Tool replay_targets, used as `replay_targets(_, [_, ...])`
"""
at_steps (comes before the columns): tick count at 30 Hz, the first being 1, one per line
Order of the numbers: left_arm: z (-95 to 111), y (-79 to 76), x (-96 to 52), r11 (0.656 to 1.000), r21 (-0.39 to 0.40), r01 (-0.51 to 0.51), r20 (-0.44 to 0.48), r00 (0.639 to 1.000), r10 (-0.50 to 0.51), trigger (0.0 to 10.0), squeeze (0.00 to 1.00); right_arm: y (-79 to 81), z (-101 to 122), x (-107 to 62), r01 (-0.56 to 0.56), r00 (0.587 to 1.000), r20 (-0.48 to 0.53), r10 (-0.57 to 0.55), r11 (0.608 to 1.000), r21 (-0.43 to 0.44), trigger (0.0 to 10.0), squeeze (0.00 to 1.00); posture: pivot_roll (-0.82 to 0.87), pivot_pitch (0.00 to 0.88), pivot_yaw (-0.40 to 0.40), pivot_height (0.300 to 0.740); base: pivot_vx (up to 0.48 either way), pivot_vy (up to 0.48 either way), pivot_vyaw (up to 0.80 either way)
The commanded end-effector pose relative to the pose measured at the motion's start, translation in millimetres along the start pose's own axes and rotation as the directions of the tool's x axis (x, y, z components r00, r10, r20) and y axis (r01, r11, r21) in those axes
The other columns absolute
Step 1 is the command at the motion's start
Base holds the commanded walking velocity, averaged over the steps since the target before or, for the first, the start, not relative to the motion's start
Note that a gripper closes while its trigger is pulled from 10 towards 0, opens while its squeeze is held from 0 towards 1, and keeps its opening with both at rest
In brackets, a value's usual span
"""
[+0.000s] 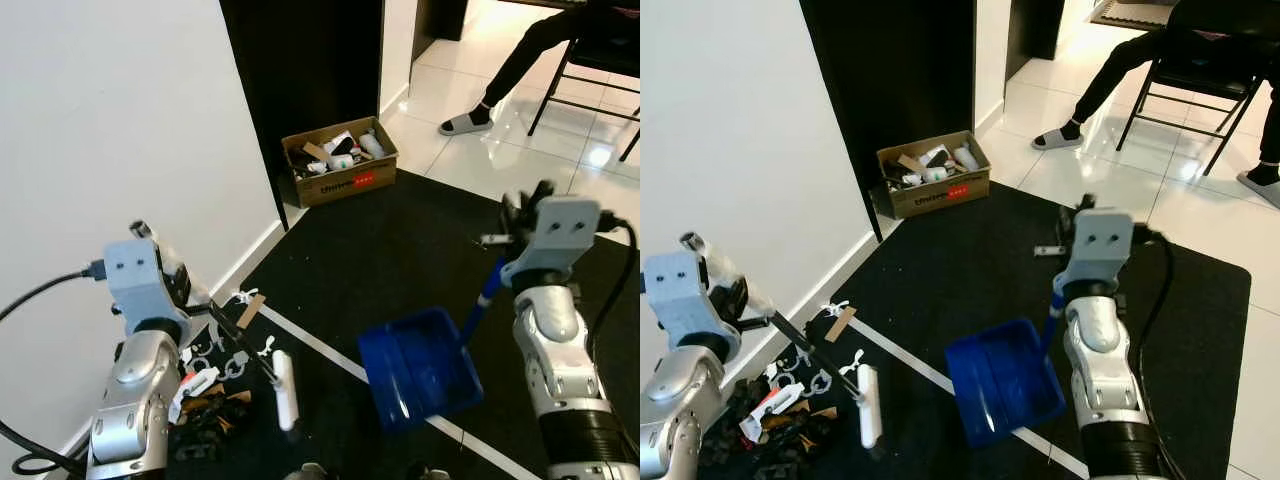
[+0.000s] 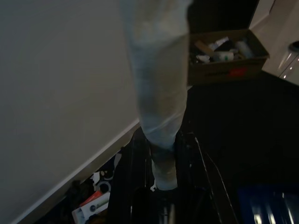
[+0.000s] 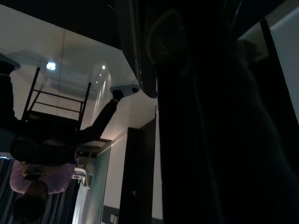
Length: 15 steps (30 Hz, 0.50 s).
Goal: Sweep floor
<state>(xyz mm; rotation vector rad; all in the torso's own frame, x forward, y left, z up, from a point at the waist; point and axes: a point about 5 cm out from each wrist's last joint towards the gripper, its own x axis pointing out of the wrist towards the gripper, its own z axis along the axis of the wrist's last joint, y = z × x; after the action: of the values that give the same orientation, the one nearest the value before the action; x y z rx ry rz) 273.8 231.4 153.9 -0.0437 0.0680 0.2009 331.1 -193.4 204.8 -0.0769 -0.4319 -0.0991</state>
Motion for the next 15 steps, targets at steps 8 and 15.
replay_targets(8, [1.3, 2.1, -2.0, 0.997, 0.068, -0.021, 0.012, 1.000, 0.020, 10.0, 0.00, 5.7, -5.1, -0.2, 0.001, 1.000, -0.028, 0.001, 0.997, 0.080, 10.0, 0.00, 0.10, 0.202, 0.083, 0.740, 0.000, 0.000, 0.00])
replay_targets(15, [0.5, 2.1, -1.5, 0.997, 0.069, -0.024, 0.008, 1.000, 0.023, 10.0, 0.00, 4.7, -8.7, 0.2, -0.008, 0.999, -0.052, 0.010, 0.999, 0.051, 10.0, 0.00, 0.10, 0.201, 0.083, 0.740, 0.000, 0.000, 0.00])
